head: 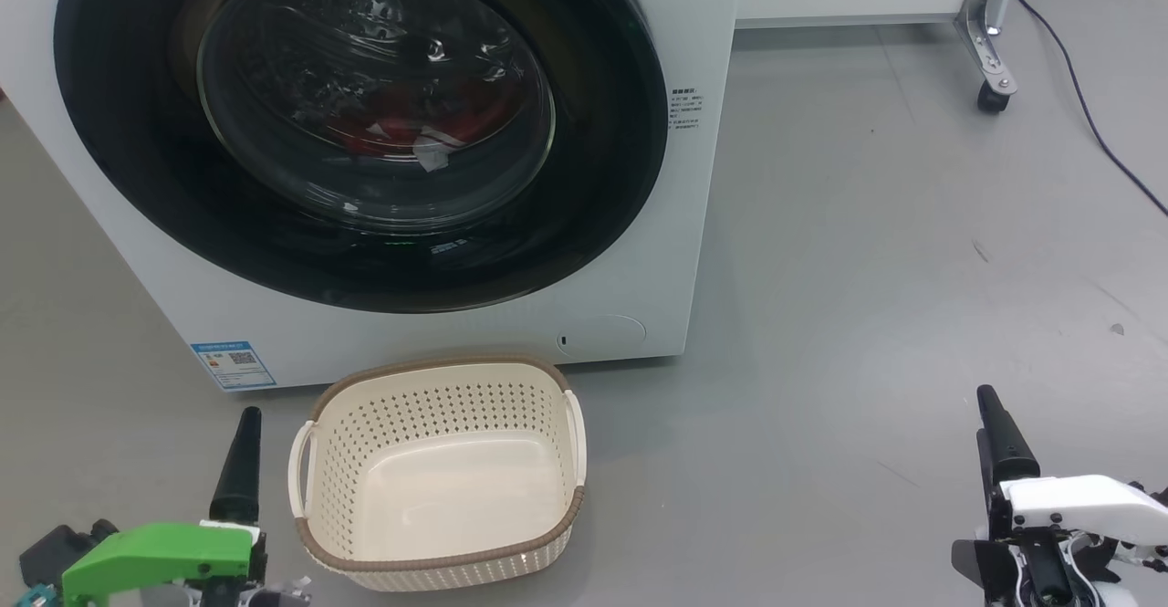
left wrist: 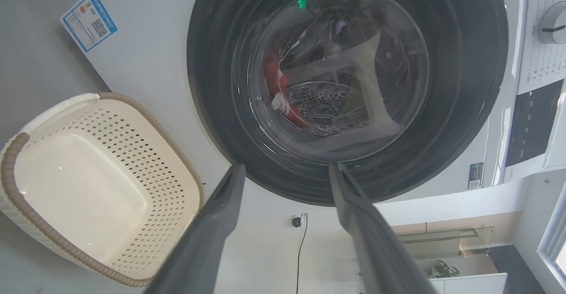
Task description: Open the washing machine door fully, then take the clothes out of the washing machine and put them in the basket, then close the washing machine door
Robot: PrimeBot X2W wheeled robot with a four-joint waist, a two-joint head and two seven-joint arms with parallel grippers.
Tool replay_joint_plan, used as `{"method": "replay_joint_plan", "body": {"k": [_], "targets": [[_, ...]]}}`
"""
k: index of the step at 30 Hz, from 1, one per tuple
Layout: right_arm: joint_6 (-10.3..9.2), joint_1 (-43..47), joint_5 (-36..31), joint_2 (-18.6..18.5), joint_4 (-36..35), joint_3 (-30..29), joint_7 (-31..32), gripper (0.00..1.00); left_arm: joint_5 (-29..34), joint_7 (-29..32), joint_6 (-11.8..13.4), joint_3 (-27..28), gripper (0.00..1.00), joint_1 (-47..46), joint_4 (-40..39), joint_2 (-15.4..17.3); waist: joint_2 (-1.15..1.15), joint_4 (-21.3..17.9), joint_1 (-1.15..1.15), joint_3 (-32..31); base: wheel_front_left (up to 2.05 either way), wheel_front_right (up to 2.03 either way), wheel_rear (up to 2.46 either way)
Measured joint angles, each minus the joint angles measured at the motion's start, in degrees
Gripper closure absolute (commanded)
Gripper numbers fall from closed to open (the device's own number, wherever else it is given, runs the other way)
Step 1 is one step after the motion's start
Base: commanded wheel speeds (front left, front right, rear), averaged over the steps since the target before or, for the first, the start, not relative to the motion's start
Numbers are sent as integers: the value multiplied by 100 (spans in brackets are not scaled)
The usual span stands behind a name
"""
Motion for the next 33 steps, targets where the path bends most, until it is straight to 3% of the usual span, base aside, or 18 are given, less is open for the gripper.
{"method": "replay_joint_plan", "body": {"k": [13, 33], "targets": [[-5, -135, -1477, -379, 2, 465, -327, 0, 1386, -321, 2, -341, 0, -82, 1, 292, 0, 13, 0, 1, 0, 0, 0], [-356, -227, -3754, -494, -110, 1141, -705, 0, 3823, -708, 310, -736, 0, -169, -256, 437, 0, 36, 0, 0, 0, 0, 0]]}}
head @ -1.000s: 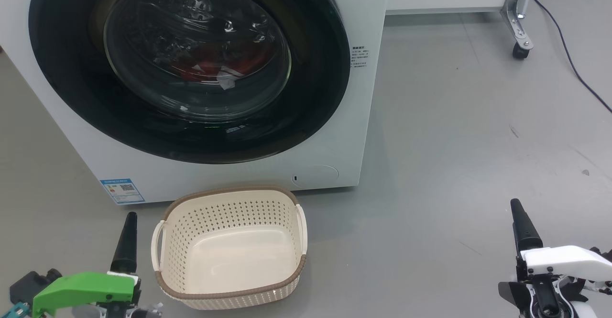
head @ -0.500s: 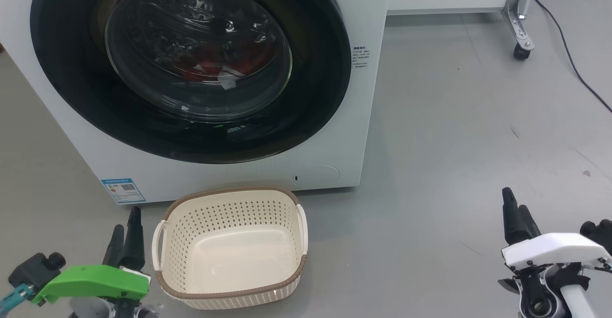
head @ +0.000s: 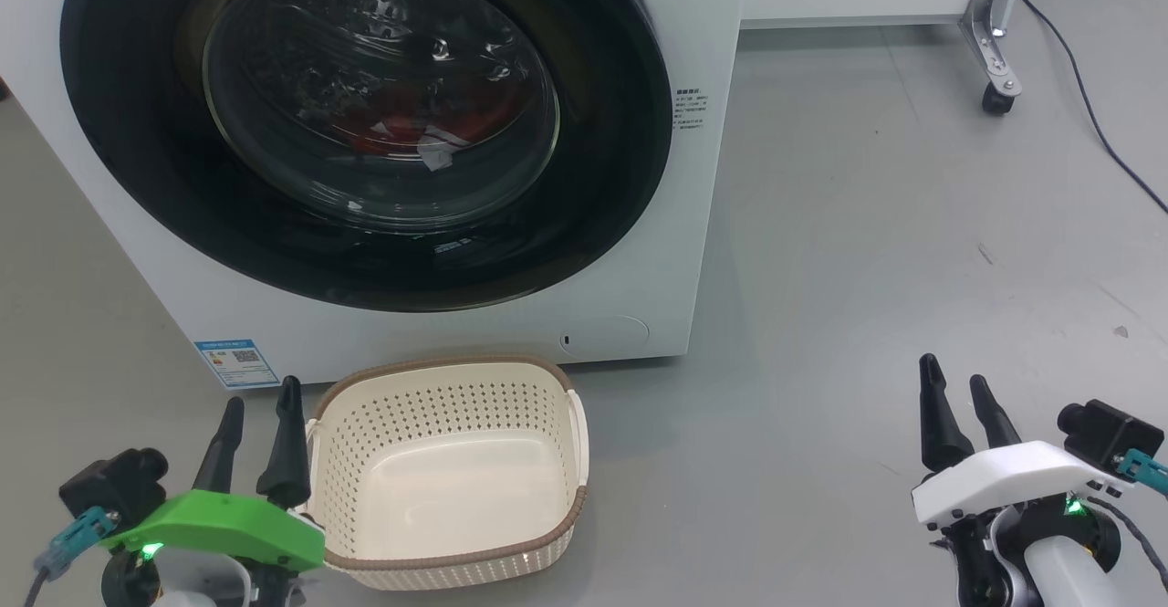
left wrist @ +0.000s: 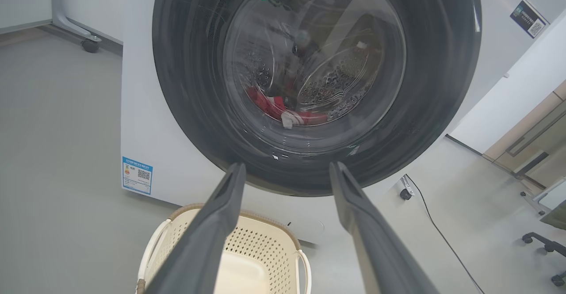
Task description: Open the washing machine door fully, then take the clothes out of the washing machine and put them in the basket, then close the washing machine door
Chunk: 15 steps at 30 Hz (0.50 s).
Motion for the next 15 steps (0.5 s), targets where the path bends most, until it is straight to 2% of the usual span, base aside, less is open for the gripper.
{"method": "replay_joint_plan", "body": {"k": [15], "targets": [[-151, 0, -1289, 30, -10, 361, -303, 0, 1427, -297, 203, -343, 0, 1, -86, -9, 0, 36, 0, 3, 0, 0, 0]]}}
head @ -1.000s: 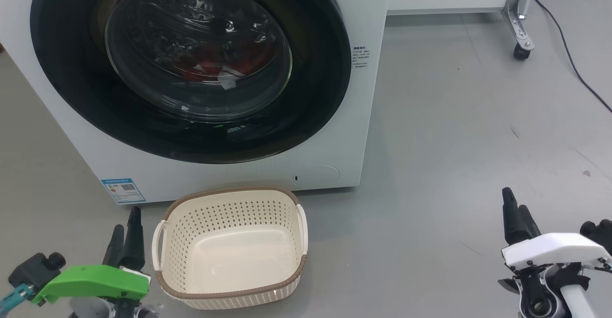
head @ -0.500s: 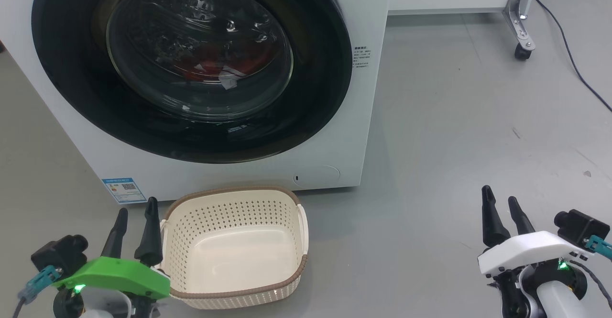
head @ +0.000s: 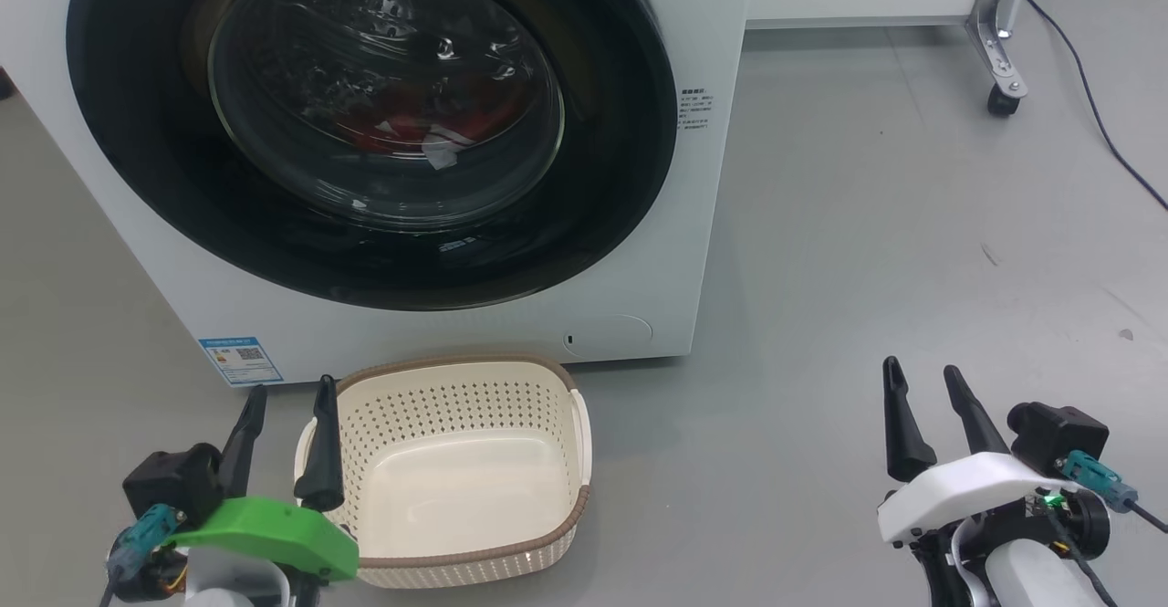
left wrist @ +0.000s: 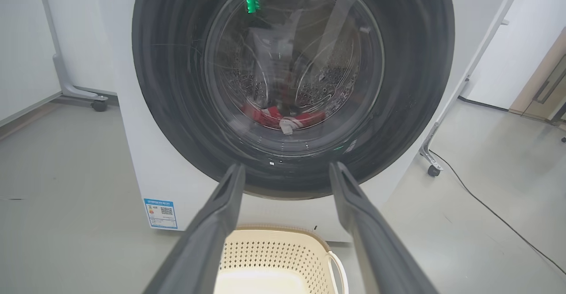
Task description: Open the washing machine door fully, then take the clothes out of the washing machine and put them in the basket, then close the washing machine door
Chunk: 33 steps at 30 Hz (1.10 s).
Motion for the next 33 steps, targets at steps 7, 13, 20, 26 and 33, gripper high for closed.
{"method": "replay_joint_plan", "body": {"k": [7, 13, 20, 26, 33], "targets": [[-49, 1, -565, 30, 7, 129, -146, 0, 503, -165, 36, -78, 0, 2, -4, -36, 0, 20, 0, -6, 0, 0, 0], [-58, 2, -1015, 49, 18, 185, -267, 0, 979, -298, 44, -158, 0, 2, -4, -41, 0, 27, 0, -17, 0, 0, 0], [-58, 4, -1435, 99, 77, 244, -394, 0, 1508, -447, 79, -215, 0, 2, 84, -42, 0, 24, 0, -25, 0, 0, 0], [-57, 5, -1538, 138, 127, 207, -401, 0, 1582, -449, 90, -198, 0, 2, 164, -96, 0, 20, 0, -23, 0, 0, 0], [-58, 7, -1538, 181, 152, 44, -401, 0, 1566, -449, 92, -111, 0, 3, 294, -145, 0, 23, 0, -20, 0, 0, 0]]}}
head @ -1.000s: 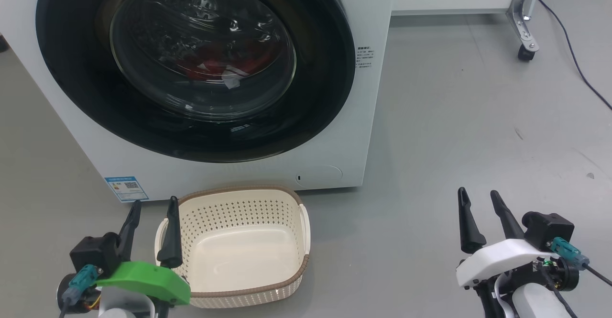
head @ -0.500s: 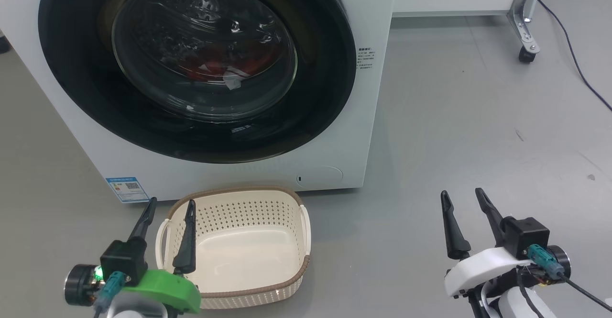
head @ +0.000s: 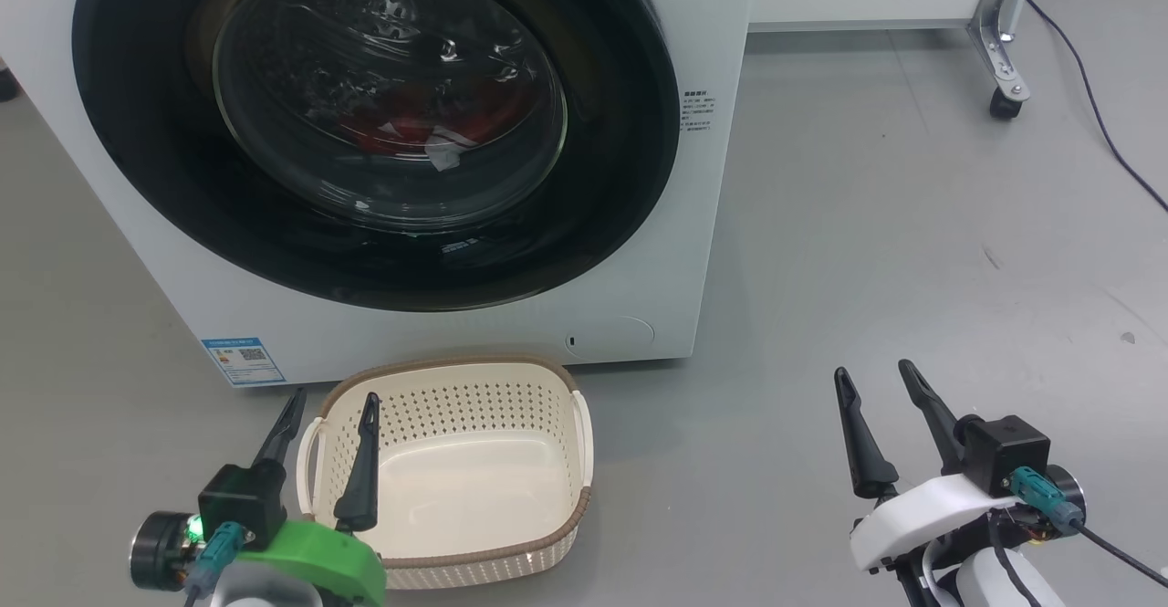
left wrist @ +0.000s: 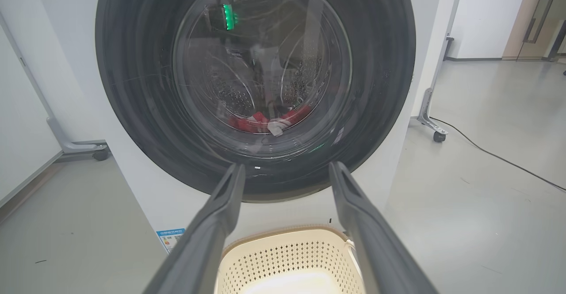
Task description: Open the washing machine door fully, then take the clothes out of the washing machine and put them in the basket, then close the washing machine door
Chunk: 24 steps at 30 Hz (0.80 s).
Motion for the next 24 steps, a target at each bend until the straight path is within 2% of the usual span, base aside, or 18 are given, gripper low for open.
{"method": "replay_joint_plan", "body": {"k": [17, 18, 20, 21, 24], "targets": [[44, 5, -12, 81, 97, -112, 0, 0, 2, 0, -1, 70, 0, 0, 143, -36, 0, 4, 0, 7, 0, 0, 0], [48, 5, -37, 86, 99, -120, 0, 4, 10, 0, -1, 70, 0, 0, 148, -36, 0, 4, 0, 6, 0, 0, 0], [67, 5, -43, 90, 101, -137, 0, 97, 12, 0, -2, 76, 0, 0, 155, -41, 0, 5, 0, 6, 0, 0, 0], [68, 5, -43, 91, 103, -145, 0, 100, 12, 0, -2, 79, 0, 0, 159, -43, 0, 6, 0, 6, 0, 0, 0], [115, 5, -43, 93, 116, -152, 0, 100, 13, 0, -4, 87, 0, 0, 171, -51, 0, 8, 0, 7, 0, 0, 0]]}}
